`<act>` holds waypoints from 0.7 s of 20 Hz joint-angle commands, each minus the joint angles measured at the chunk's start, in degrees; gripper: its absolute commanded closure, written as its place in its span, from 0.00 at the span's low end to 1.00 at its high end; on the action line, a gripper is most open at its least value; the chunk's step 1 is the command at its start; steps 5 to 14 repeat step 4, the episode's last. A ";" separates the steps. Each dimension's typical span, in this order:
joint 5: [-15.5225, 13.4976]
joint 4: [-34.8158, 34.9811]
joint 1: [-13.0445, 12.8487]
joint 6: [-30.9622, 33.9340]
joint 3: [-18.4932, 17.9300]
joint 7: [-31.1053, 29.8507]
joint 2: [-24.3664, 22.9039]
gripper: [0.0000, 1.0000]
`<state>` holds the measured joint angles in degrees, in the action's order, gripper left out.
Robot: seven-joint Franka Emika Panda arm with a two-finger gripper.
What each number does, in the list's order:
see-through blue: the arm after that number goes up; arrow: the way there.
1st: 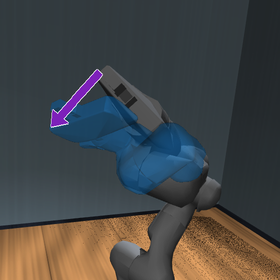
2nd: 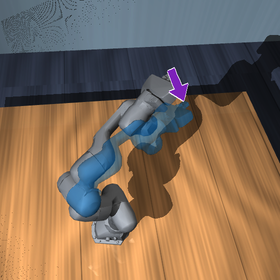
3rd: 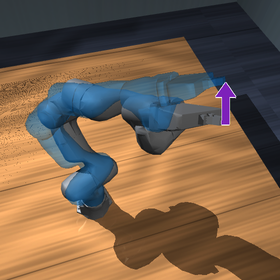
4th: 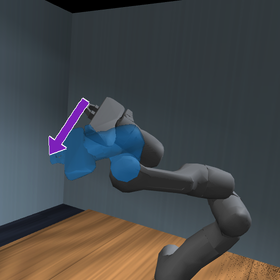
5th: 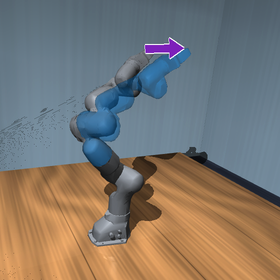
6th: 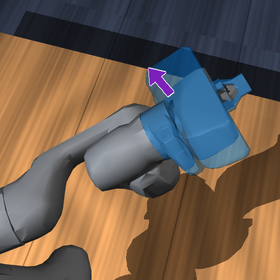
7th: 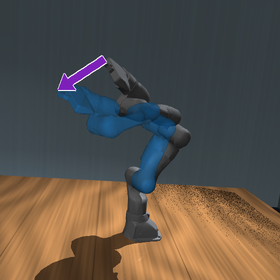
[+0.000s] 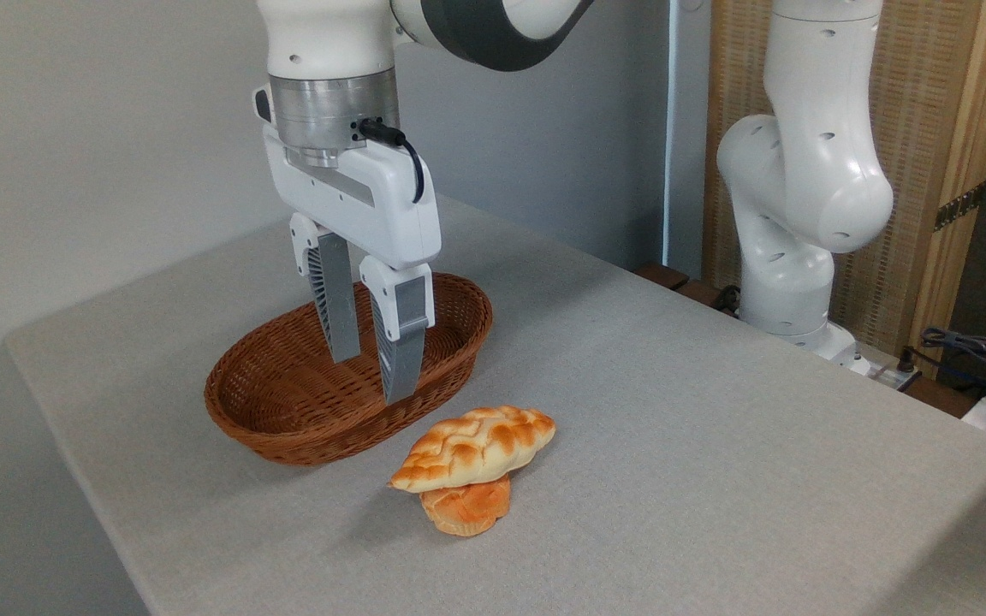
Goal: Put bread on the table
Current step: 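Open the gripper to release the bread and raise it above the basket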
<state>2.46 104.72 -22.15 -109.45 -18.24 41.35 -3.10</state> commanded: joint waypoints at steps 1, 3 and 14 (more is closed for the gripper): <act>-1.49 -0.57 -0.27 0.38 -0.22 -1.10 0.20 0.00; -3.16 -0.57 -0.27 0.38 -0.31 -1.19 0.38 0.00; -3.43 -0.57 -0.27 0.38 -0.31 -1.10 0.38 0.00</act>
